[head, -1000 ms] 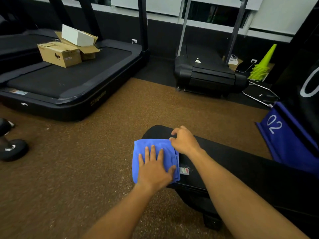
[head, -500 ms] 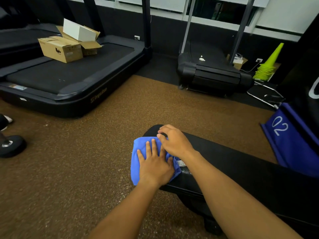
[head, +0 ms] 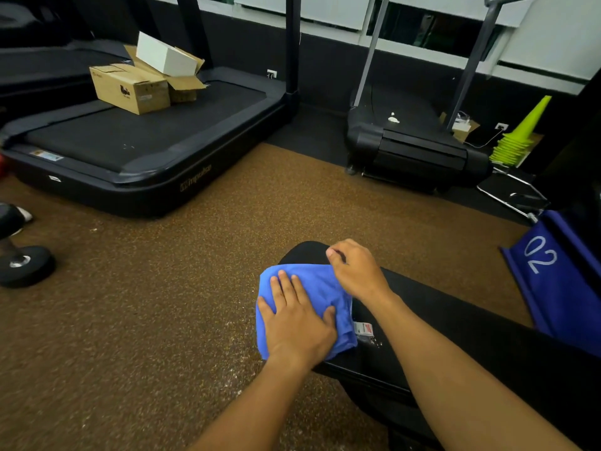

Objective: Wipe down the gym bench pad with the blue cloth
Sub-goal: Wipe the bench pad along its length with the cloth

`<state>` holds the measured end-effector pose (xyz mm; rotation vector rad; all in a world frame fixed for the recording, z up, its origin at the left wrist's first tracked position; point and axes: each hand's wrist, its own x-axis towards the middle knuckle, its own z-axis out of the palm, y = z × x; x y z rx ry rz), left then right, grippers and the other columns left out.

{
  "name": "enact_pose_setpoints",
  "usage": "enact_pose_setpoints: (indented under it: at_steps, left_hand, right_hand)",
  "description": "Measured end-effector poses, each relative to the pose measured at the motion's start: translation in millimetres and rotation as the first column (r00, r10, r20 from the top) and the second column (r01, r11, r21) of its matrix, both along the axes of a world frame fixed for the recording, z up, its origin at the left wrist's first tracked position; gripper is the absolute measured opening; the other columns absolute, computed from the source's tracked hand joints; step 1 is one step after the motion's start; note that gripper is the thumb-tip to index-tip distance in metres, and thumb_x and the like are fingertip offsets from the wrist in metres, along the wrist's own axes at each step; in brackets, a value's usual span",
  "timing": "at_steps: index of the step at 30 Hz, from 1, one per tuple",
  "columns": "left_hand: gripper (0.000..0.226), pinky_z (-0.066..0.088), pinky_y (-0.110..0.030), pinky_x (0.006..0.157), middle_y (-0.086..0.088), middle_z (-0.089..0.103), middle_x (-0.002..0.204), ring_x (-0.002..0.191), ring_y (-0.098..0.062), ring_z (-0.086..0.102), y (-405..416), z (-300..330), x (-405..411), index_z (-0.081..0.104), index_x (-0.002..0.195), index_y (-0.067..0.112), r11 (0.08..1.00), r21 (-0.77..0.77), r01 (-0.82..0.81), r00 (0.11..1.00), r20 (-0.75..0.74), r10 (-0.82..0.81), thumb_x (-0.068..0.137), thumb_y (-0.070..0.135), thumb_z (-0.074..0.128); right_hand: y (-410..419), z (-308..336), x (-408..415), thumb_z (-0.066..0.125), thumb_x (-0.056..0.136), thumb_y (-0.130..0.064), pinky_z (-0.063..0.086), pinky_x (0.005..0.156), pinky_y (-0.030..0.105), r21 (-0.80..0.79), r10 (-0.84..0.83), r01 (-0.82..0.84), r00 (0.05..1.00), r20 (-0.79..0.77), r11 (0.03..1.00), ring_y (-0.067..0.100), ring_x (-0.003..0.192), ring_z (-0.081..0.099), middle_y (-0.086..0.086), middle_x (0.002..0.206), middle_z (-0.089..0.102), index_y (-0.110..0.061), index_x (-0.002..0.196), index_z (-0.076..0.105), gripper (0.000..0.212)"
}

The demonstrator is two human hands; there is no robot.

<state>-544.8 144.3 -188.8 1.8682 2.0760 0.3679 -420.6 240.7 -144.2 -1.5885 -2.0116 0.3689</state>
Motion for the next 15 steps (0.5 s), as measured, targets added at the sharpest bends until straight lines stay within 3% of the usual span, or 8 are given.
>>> enact_pose_setpoints:
  at_steps: [7, 15]
  left_hand:
    - [0.076, -0.005, -0.061, 0.12, -0.019, -0.014, 0.167, 0.153, -0.034, -0.017, 33, 2, 0, -0.007, 0.158, 0.001, 0.998, -0.059, 0.008, 1.0, 0.017, -0.007, 0.103, 0.047, 0.018]
    - [0.067, 0.005, -0.057, 0.122, -0.017, -0.003, 0.168, 0.155, -0.036, -0.005, 70, 10, -5, 0.004, 0.159, 0.001, 0.996, -0.082, 0.038, 0.997, 0.072, -0.033, 0.103, 0.031, 0.025]
  right_hand:
    - [13, 10, 28, 0.051, 0.1, -0.026, 0.036, 0.076, 0.025, 0.019, -0.12, 0.119, 0.991, 0.06, 0.993, 0.014, 0.09, 0.054, -0.002, 0.098, 0.058, -0.012, 0.104, 0.071, 0.025]
    - [10, 12, 15, 0.049, 0.1, -0.031, 0.039, 0.077, 0.028, -0.004, -0.081, 0.082, 0.992, 0.101, 0.997, 0.015, 0.092, 0.055, -0.004, 0.099, 0.056, -0.014, 0.107, 0.07, 0.027]
